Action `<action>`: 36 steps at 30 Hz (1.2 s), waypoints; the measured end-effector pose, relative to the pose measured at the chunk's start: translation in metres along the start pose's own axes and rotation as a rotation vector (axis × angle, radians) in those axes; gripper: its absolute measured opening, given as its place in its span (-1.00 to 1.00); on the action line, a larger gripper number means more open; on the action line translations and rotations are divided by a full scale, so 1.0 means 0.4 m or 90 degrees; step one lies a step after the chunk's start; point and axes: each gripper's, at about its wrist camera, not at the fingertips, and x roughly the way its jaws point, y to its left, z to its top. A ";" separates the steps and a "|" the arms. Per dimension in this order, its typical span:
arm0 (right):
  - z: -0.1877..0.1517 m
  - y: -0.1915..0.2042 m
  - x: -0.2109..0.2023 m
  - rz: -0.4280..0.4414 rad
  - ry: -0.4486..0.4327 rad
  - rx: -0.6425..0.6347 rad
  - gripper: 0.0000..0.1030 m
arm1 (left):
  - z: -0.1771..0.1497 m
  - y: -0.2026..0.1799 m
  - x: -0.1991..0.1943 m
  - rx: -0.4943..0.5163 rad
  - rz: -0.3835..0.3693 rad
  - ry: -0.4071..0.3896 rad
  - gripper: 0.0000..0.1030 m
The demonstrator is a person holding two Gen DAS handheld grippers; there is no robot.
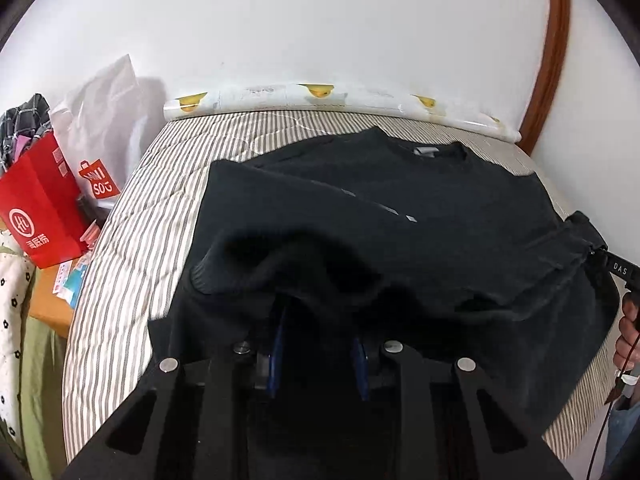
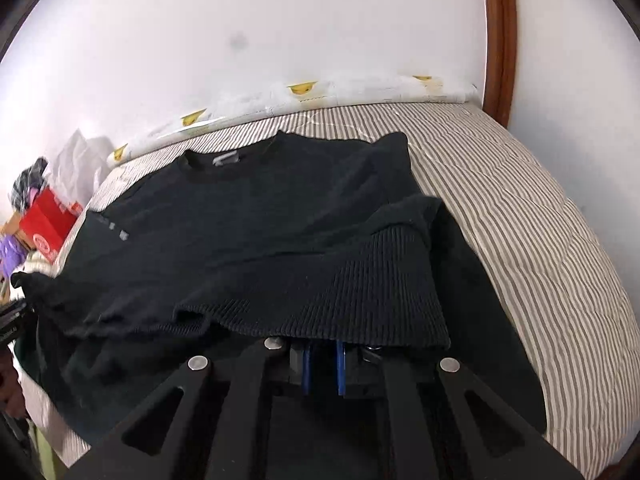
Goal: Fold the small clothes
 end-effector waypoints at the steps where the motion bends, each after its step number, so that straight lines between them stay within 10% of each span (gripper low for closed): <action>1: 0.020 -0.001 0.014 0.003 0.001 0.004 -0.85 | 0.009 0.005 0.009 -0.006 -0.002 0.000 -0.49; 13: 0.197 -0.004 0.130 -0.011 0.004 0.021 -0.77 | 0.101 0.086 0.076 -0.069 -0.023 0.011 -0.50; 18: 0.196 -0.033 0.115 -0.043 -0.006 -0.015 -0.16 | 0.105 0.120 0.057 -0.065 -0.011 0.001 -0.18; 24: 0.191 -0.055 0.138 -0.051 0.016 -0.036 -0.09 | 0.113 0.134 0.097 -0.042 -0.020 0.025 0.01; 31: 0.209 -0.032 0.194 -0.024 0.033 -0.057 -0.13 | 0.103 0.131 0.130 -0.031 -0.013 0.046 -0.53; 36: 0.220 -0.003 0.214 -0.031 0.033 -0.076 -0.63 | 0.116 0.155 0.092 -0.075 -0.033 0.013 -0.82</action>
